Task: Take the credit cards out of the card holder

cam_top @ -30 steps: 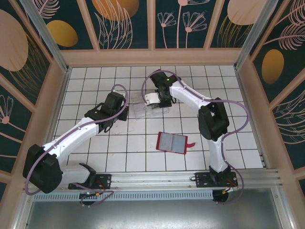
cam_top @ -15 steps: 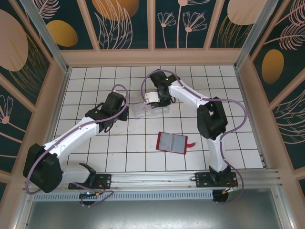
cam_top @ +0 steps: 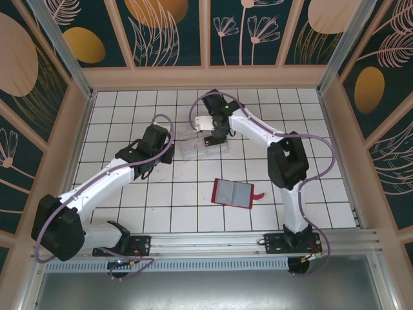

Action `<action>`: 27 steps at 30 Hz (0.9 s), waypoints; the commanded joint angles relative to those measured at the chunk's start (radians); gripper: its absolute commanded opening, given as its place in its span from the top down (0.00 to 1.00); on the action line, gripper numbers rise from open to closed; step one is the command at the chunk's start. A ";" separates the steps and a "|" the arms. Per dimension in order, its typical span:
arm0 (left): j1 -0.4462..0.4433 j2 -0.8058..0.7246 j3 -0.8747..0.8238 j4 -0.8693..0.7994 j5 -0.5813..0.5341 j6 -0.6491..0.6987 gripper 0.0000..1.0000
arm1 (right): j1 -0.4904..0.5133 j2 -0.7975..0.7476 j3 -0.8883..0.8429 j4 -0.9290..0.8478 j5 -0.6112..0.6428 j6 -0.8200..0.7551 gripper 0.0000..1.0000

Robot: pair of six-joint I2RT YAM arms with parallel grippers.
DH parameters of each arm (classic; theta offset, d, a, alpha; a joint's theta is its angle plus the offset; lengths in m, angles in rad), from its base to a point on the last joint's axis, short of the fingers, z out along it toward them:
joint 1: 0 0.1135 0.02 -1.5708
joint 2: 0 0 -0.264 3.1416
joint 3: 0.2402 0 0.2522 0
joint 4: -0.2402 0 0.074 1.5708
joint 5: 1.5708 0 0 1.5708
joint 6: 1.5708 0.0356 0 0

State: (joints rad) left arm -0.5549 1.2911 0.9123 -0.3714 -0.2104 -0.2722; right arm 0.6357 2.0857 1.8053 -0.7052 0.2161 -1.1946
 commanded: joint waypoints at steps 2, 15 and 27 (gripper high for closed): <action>0.007 0.010 -0.012 -0.020 0.007 0.014 1.00 | 0.002 -0.096 -0.016 0.061 0.004 0.108 0.70; 0.005 0.110 -0.026 0.166 0.362 -0.093 1.00 | 0.082 -0.434 -0.371 0.186 -0.089 1.009 0.67; 0.003 0.198 -0.060 0.351 0.491 -0.284 1.00 | 0.198 -0.628 -0.804 0.196 -0.210 1.650 0.62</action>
State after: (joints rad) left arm -0.5549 1.4788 0.8635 -0.0925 0.2321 -0.4889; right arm 0.7834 1.5017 1.0473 -0.5262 0.0063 0.2806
